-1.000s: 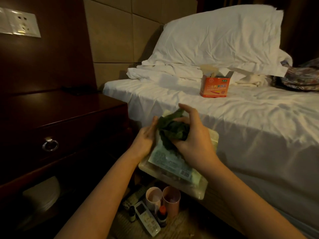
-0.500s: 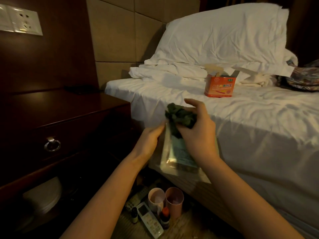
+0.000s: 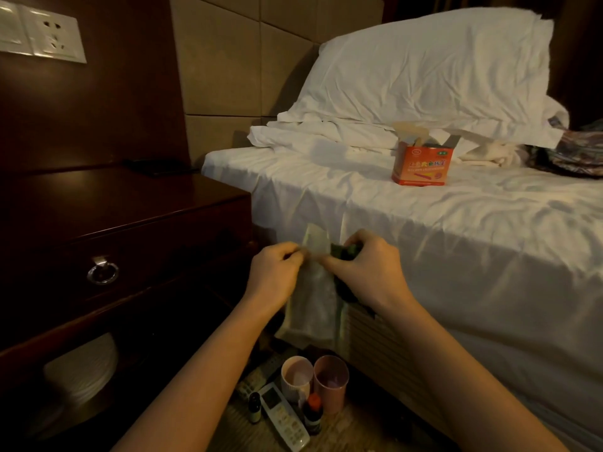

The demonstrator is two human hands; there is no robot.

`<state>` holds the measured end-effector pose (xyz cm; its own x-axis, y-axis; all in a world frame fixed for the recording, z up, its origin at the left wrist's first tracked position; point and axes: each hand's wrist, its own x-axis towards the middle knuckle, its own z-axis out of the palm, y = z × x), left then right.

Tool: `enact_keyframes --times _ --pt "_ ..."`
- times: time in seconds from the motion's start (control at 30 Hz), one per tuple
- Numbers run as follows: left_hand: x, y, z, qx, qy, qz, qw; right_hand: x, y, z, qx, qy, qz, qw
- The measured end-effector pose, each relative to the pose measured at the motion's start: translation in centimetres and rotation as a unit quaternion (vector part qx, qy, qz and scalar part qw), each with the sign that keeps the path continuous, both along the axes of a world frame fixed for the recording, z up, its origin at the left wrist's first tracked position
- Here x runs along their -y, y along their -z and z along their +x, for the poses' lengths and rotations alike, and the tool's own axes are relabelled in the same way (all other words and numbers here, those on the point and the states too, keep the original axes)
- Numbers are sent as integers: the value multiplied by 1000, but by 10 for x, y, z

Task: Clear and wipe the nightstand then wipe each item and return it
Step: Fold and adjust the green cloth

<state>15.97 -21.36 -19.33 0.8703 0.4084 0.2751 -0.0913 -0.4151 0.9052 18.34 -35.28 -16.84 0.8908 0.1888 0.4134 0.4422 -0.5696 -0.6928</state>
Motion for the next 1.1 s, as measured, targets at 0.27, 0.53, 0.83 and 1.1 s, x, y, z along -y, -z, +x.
enact_keyframes --times 0.27,0.53,0.83,1.1 --pt "1 -12 -1 -14 128 -181 975 27 10 25 -240 -183 227 926" --pt "-17 -21 -5 40 220 -26 974 37 17 30 -341 -347 334 807" --pt "-33 11 11 -46 219 190 956 35 25 39 -81 -96 83 989" --pt "-26 1 8 -44 105 146 983 4 12 0 140 -162 31 976"
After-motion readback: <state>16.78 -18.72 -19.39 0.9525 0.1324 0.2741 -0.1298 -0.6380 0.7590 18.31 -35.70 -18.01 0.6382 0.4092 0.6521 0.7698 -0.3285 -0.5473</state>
